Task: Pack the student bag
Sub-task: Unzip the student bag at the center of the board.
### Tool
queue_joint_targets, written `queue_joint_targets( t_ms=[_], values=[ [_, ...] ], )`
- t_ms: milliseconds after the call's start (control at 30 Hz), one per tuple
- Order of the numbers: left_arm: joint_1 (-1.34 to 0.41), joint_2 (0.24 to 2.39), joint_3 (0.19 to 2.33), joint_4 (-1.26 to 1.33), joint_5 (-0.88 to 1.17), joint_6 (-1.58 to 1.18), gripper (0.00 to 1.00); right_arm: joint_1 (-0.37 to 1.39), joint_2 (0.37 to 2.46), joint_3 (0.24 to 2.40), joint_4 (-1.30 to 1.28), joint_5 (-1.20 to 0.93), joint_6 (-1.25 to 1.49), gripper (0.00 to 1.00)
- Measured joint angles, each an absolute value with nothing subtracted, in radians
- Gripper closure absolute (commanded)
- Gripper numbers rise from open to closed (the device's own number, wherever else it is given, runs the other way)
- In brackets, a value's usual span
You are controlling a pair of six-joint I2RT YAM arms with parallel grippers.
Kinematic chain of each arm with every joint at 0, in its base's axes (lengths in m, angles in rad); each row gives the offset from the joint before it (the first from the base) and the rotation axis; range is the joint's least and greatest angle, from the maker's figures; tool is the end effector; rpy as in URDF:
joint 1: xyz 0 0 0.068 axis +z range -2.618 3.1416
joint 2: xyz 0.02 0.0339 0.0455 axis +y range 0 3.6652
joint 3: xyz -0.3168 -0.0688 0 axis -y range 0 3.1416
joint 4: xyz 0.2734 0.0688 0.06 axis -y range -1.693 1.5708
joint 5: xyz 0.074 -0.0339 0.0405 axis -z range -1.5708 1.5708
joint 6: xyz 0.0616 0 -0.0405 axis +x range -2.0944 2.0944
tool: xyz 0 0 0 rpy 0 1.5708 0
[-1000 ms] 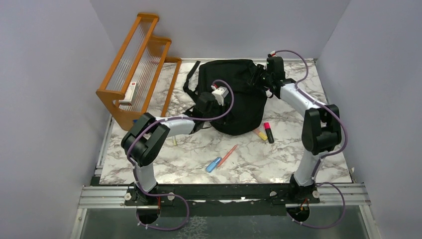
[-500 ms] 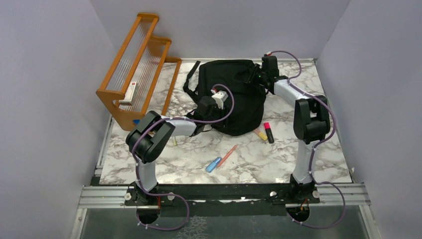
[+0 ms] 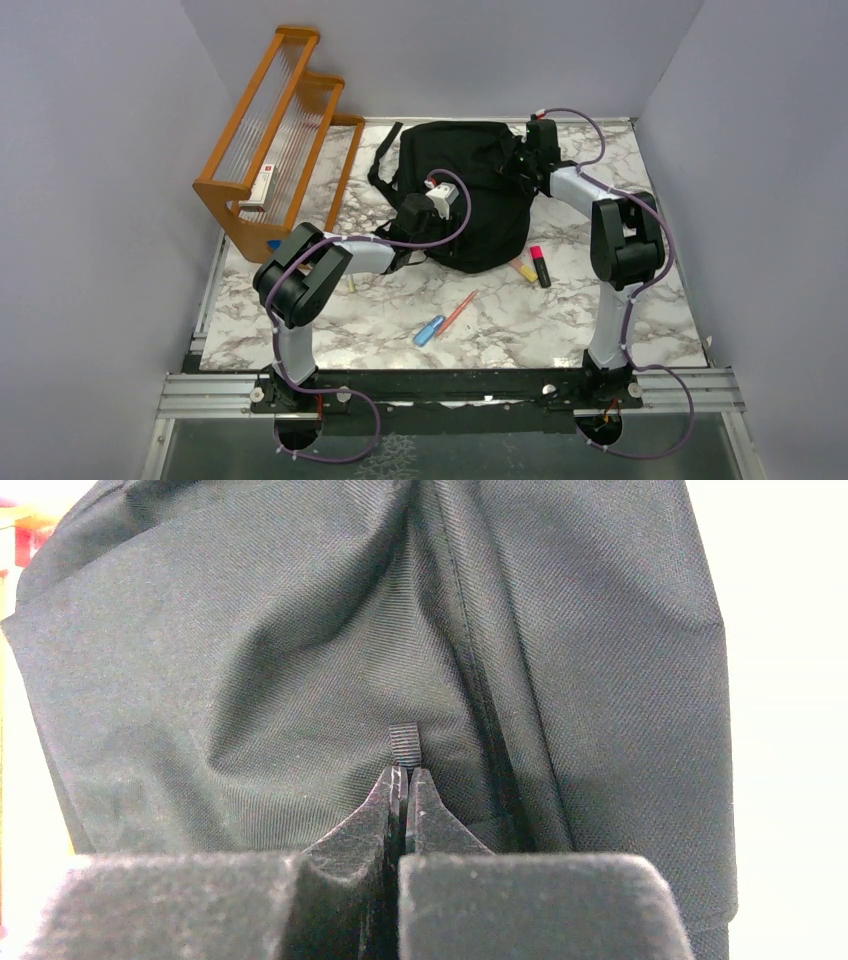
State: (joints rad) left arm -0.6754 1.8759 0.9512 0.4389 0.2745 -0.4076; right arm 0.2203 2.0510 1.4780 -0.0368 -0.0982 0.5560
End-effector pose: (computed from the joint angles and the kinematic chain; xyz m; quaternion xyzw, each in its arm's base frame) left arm 0.3373 -0.2916 0.1713 0.1833 0.8313 -0.3640 0.3779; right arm 0.5252 0.1238 0.2192 0.1256 0.8770 0.2150 0.4108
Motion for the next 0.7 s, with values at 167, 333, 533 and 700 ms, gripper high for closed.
queue_joint_targets(
  t_ms=[167, 333, 533, 700],
  values=[
    [-0.676, 1.876, 0.951, 0.439, 0.275, -0.408, 0.52, 0.220, 2.019, 1.434, 0.040, -0.140, 0.521, 0.99],
    [-0.676, 1.876, 0.951, 0.440, 0.275, -0.408, 0.53, 0.221, 1.998, 1.431, 0.099, -0.227, 0.487, 0.99],
    [-0.677, 1.876, 0.951, 0.440, 0.275, -0.408, 0.53, 0.236, 1.990, 1.422, 0.120, -0.277, 0.436, 0.99],
    [-0.677, 1.876, 0.951, 0.439, 0.275, -0.408, 0.53, 0.264, 1.990, 1.422, 0.119, -0.293, 0.394, 0.99]
  ],
)
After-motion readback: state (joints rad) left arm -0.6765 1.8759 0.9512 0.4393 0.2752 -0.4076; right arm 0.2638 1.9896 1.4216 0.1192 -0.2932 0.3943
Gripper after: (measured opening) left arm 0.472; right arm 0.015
